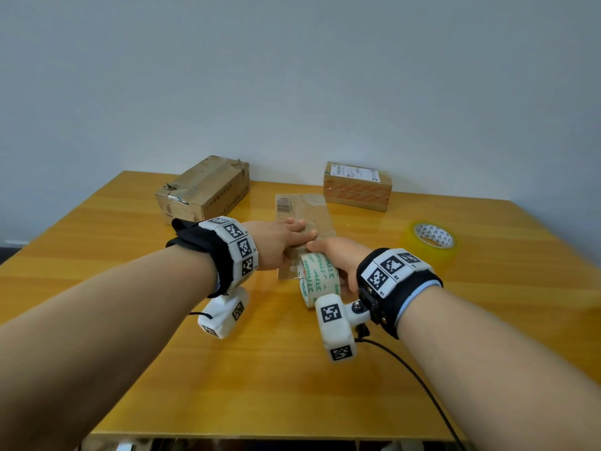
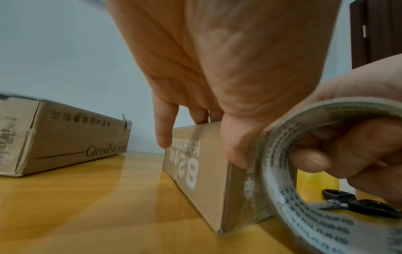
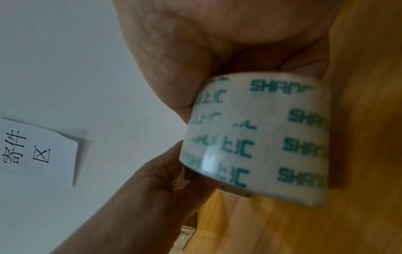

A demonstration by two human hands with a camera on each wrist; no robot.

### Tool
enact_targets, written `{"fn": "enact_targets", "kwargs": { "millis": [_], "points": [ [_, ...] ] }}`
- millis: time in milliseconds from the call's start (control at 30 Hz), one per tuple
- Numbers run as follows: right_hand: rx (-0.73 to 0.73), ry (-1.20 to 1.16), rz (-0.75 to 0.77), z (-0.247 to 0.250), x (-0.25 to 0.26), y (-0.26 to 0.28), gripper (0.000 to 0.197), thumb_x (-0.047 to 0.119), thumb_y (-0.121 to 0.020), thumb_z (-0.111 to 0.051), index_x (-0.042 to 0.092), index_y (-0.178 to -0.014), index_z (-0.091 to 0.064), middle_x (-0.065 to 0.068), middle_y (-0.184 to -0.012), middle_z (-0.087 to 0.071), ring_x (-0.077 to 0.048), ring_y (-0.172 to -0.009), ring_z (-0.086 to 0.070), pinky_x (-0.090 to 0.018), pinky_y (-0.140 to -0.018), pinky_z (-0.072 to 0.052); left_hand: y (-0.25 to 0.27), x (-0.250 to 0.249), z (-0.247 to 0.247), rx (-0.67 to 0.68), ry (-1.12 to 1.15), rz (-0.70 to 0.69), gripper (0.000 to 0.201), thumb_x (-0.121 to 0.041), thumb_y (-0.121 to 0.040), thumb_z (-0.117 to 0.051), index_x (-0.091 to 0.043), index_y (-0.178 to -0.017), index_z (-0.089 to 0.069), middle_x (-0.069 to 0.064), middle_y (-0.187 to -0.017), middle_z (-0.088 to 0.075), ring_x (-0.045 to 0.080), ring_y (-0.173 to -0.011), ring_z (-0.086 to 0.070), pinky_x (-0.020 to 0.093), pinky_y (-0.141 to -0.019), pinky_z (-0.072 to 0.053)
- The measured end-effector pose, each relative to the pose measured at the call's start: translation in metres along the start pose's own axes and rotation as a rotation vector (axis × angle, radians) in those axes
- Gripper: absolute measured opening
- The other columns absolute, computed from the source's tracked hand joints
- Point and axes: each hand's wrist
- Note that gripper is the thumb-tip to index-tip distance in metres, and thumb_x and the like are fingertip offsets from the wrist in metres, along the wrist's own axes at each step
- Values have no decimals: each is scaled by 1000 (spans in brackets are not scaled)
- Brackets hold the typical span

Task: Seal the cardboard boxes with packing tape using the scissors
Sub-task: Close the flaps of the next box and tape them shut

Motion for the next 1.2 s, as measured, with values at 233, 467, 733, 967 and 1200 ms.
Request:
{"fn": "enact_targets", "kwargs": {
  "millis": [233,467,733,967,1200],
  "points": [
    [45,-33,-8,2,-2,-3,26,37,-102,-52,14,-90,-55,-2,-74,-60,-21,-72,-57,-31,-69,-46,-14,-10,10,-126,-50,60,56,-42,-77,-70,-21,-119,-39,0,-124,-53,19,-114,-53,42,-113,-33],
    [55,1,20,1,-2,-5,33,39,-104,-47,13,-84,-55,-4,-73,-60,-20,-67,-55,-31,-71,-46,-20,-5,-12,-201,379,122,85,-15,-72,-81,-18,-140,-30,0,-136,-42,21,-119,-50,35,-97,-46],
    [217,-353,189,17,-17,25,36,26,-91,-71,6,-121,-66,-8,-91,-76,-20,-77,-74,-33,-70,-60,-13,-9,4,-175,378,129,83,-19,-79,-76,-25,-149,-33,1,-149,-42,22,-133,-44,36,-109,-38],
    [86,-559,574,67,40,76,32,28,-94,-64,7,-118,-67,-9,-99,-68,-23,-87,-66,-40,-83,-54,14,-15,74,-51,889,208,32,-4,-90,-63,-13,-121,-61,8,-116,-68,27,-103,-66,41,-87,-57],
    [-82,-528,530,59,51,89,40,42,-97,-63,7,-116,-70,-11,-105,-76,-27,-98,-74,-46,-96,-56,29,-28,76,-122,962,248,45,-16,-88,-68,-16,-132,-57,8,-124,-65,30,-116,-59,49,-103,-47]
  ]
}}
Point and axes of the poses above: each hand's wrist, its own y-axis away from the middle knuckle, its own z-axis out of the back of the hand, x = y × z
